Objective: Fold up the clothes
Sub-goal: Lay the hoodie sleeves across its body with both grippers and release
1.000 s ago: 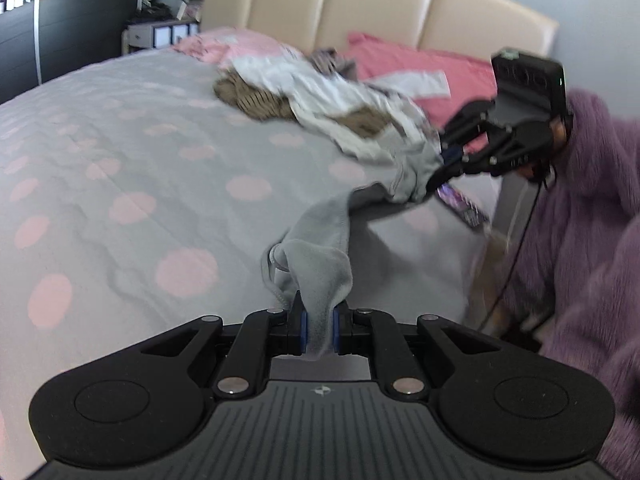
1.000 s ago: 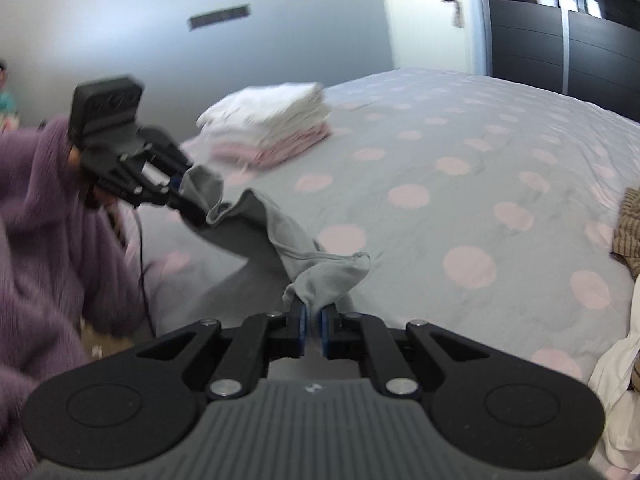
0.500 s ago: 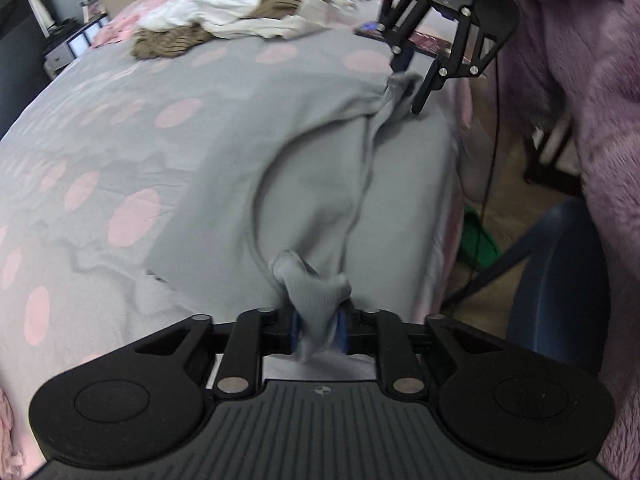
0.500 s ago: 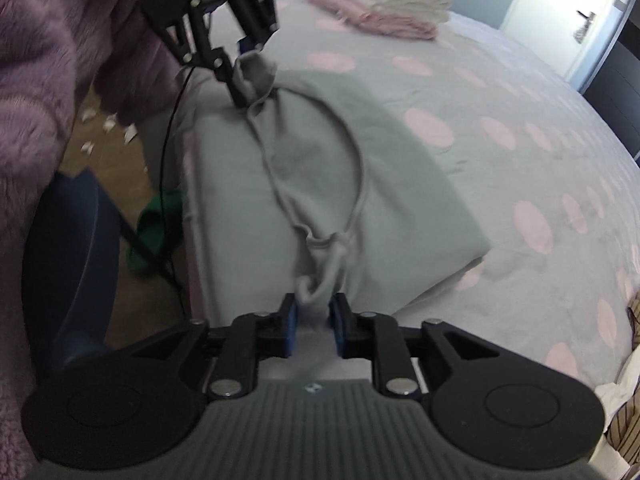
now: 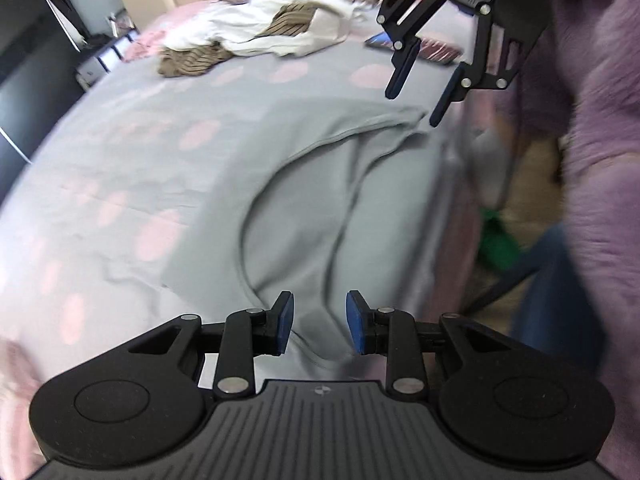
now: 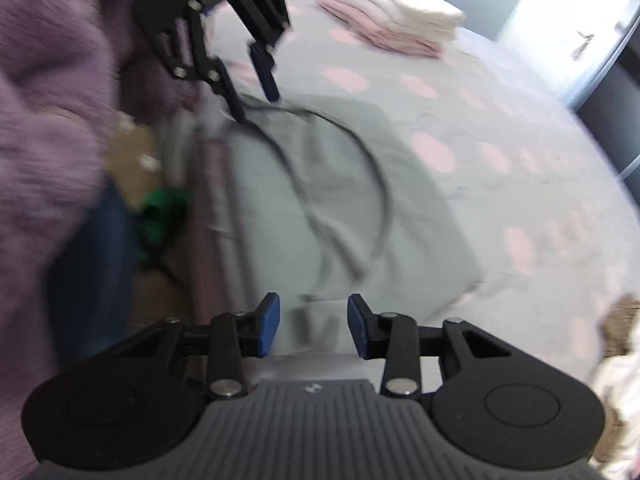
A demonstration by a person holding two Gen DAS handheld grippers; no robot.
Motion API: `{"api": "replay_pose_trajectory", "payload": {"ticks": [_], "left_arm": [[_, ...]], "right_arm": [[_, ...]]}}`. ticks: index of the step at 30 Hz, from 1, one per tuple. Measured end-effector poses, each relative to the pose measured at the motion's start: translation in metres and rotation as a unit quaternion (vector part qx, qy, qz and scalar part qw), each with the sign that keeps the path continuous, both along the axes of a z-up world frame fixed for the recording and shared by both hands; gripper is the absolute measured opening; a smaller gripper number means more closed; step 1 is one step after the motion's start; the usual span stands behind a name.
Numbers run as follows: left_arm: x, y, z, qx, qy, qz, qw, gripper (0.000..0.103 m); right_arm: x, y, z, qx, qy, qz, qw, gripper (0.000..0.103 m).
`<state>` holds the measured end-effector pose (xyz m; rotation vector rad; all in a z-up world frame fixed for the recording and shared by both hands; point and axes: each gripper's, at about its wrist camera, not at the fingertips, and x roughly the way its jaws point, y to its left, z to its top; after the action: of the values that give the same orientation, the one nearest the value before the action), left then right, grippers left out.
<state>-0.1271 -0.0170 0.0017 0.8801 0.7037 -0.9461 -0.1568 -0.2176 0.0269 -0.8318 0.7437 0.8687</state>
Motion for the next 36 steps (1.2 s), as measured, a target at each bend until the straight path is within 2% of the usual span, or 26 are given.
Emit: {"api": "replay_pose_trajectory", "payload": {"ticks": [4, 5, 8, 10, 15, 16, 18, 20, 22, 25, 28, 29, 30, 31, 36], "left_arm": [[0.005, -0.016, -0.023, 0.045, -0.049, -0.004, 0.9978, 0.027], [0.006, -0.017, -0.028, 0.055, -0.059, -0.004, 0.9967, 0.025], [0.006, -0.017, -0.034, 0.07, -0.069, -0.019, 0.995, 0.014], [0.006, -0.014, -0.029, 0.069, -0.059, -0.018, 0.9957, 0.005], [0.012, -0.001, -0.015, 0.062, -0.027, -0.015, 0.9976, 0.002], [0.013, 0.0, -0.015, 0.061, -0.021, -0.015, 0.9978, 0.002], [0.013, -0.001, -0.018, 0.06, -0.015, -0.019, 0.9979, 0.002], [0.014, -0.003, -0.02, 0.048, -0.001, -0.019, 0.9987, 0.002], [0.016, -0.004, -0.022, 0.035, 0.016, -0.015, 0.9992, 0.002], [0.018, -0.003, -0.023, 0.021, 0.041, -0.008, 0.9989, 0.002], [0.024, 0.005, -0.013, -0.002, 0.073, 0.01, 0.9973, 0.003], [0.024, 0.008, -0.006, -0.017, 0.084, 0.014, 0.9962, 0.006], [0.024, 0.011, 0.0, -0.03, 0.089, 0.018, 0.9954, 0.014], [0.025, 0.013, 0.007, -0.046, 0.095, 0.022, 0.9941, 0.021], [0.039, 0.022, 0.034, -0.127, 0.112, 0.068, 0.9832, 0.023]], "right_arm": [[0.004, 0.014, -0.021, -0.036, -0.024, 0.014, 0.999, 0.034], [0.005, 0.016, -0.026, -0.052, -0.032, 0.014, 0.998, 0.02], [0.007, 0.019, -0.035, -0.081, -0.044, 0.012, 0.996, 0.008], [0.01, 0.016, -0.025, -0.046, -0.019, -0.001, 0.999, 0.006], [0.019, 0.002, 0.007, 0.07, 0.054, -0.024, 0.996, 0.006], [0.021, 0.001, 0.007, 0.079, 0.067, -0.026, 0.994, 0.006], [0.024, 0.002, -0.004, 0.058, 0.076, -0.025, 0.995, 0.006], [0.027, 0.005, -0.022, 0.016, 0.081, -0.018, 0.996, 0.006], [0.03, 0.005, -0.032, -0.001, 0.088, -0.014, 0.996, 0.006], [0.036, 0.003, -0.03, 0.006, 0.107, -0.027, 0.994, 0.008], [0.034, 0.003, -0.023, 0.007, 0.115, -0.024, 0.993, 0.02], [0.033, 0.002, -0.019, 0.008, 0.118, -0.022, 0.993, 0.029], [0.032, 0.0, -0.014, 0.011, 0.118, -0.023, 0.993, 0.031], [0.032, -0.002, -0.009, 0.016, 0.116, -0.026, 0.993, 0.032], [0.031, -0.019, 0.015, 0.071, 0.084, -0.078, 0.991, 0.032]]}}
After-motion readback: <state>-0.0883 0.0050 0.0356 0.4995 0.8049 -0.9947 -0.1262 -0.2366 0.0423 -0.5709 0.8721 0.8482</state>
